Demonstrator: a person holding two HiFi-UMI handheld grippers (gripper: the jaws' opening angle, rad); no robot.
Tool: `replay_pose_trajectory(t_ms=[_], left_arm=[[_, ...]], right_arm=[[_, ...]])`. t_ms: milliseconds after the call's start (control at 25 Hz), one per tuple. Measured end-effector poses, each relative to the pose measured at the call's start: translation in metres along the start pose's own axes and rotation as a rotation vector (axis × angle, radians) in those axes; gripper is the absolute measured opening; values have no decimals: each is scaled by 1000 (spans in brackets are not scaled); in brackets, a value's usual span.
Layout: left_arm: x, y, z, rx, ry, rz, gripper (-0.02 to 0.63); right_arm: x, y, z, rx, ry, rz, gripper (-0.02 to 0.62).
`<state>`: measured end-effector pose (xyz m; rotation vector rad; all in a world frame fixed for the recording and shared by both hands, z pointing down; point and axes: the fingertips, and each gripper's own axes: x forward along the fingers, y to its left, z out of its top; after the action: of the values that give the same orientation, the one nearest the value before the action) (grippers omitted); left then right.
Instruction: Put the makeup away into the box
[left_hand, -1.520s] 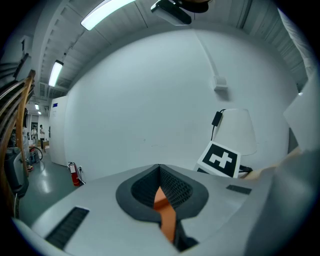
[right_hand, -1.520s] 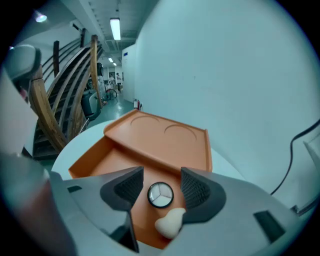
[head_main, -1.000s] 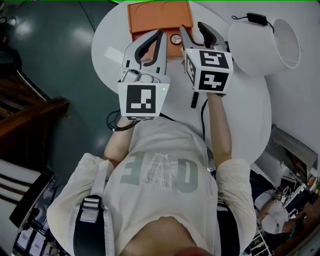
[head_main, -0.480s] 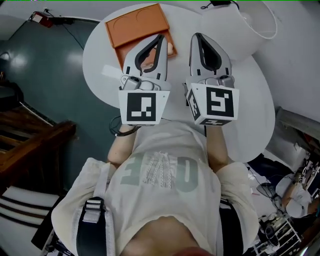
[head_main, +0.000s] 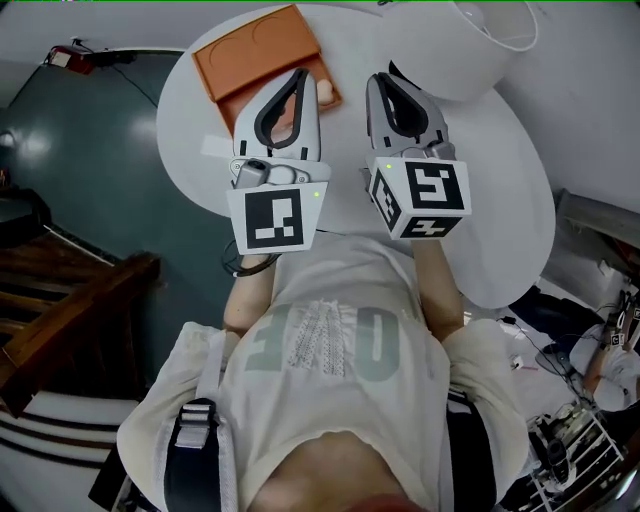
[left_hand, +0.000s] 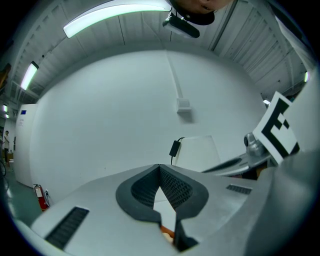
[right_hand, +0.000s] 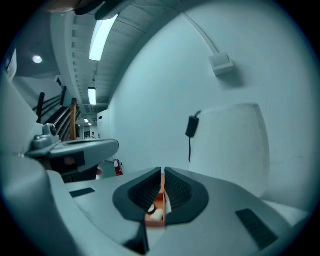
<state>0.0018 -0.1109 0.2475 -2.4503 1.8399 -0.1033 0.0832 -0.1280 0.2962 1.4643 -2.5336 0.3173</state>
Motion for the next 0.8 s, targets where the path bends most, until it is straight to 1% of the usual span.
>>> replay_pose_trajectory(t_ms=[40,80,120,160,240,320,360,440,520,600,800], left_arm=[[0,-1,-2,3,5,-5,8],[0,-2,-4,4,5,-9,8],[0,-3,-4,4,-1,-13,8],[0,-3,-5,7,-11,-18,8],[-3,-4,-9,28,-25,-33,8],[-6,-4,-16,43,-15,-44,8],[-8,-4,-19,43,-5,-47,8],[-10,-4,-26,45,15,-56,8],[-12,-5,-31,51,31,-71,8],[-12,-7,-37,50,44,-86,8],[-11,-9,-47,38,67,-109,8]], right_arm=[[0,-5,-18,31,48,-13,12],[1,-10,-38,56,104,-21,34],[1,-12,-60,78,169,-24,87],[1,-13,-84,102,242,-21,123],[-4,-11,-139,164,398,-8,135],[-16,-11,-191,207,538,-17,138],[-24,-13,-213,206,598,-34,138],[-41,-16,-246,167,698,-69,138],[-56,-15,-268,125,770,-81,138],[-65,-12,-282,114,814,-81,138],[-67,-4,-295,125,852,-85,138]])
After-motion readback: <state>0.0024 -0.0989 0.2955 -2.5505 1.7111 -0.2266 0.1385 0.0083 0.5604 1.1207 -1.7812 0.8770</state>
